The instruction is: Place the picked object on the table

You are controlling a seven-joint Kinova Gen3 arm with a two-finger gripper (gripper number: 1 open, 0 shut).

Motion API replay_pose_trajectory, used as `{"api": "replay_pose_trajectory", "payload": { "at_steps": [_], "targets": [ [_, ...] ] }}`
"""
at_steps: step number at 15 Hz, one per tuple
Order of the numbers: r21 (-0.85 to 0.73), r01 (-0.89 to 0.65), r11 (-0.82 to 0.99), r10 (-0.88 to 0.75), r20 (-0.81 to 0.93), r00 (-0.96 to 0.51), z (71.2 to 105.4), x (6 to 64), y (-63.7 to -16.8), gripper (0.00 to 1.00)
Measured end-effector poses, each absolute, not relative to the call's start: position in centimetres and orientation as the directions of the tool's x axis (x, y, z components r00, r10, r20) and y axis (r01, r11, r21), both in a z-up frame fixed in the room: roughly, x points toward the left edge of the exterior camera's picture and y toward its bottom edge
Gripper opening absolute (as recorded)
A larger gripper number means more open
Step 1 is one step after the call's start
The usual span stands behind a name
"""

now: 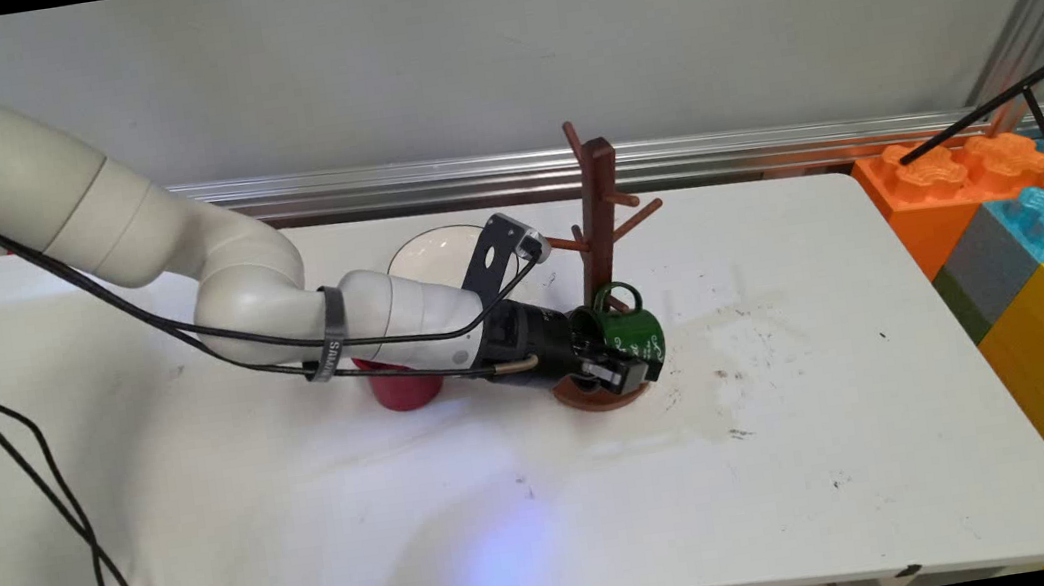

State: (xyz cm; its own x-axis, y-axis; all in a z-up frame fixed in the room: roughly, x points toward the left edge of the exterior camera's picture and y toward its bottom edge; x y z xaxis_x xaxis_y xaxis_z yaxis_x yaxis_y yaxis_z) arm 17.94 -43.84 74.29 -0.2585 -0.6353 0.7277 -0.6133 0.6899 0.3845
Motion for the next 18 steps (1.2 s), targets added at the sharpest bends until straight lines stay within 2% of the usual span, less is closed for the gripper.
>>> {"api": "replay_pose_trajectory", "payload": {
  "at_steps": [18],
  "targets": [
    [0.417, -0.524, 0.743, -0.606, 0.752, -0.26, 78.2, 16.9, -39.3, 0.0]
  ]
}}
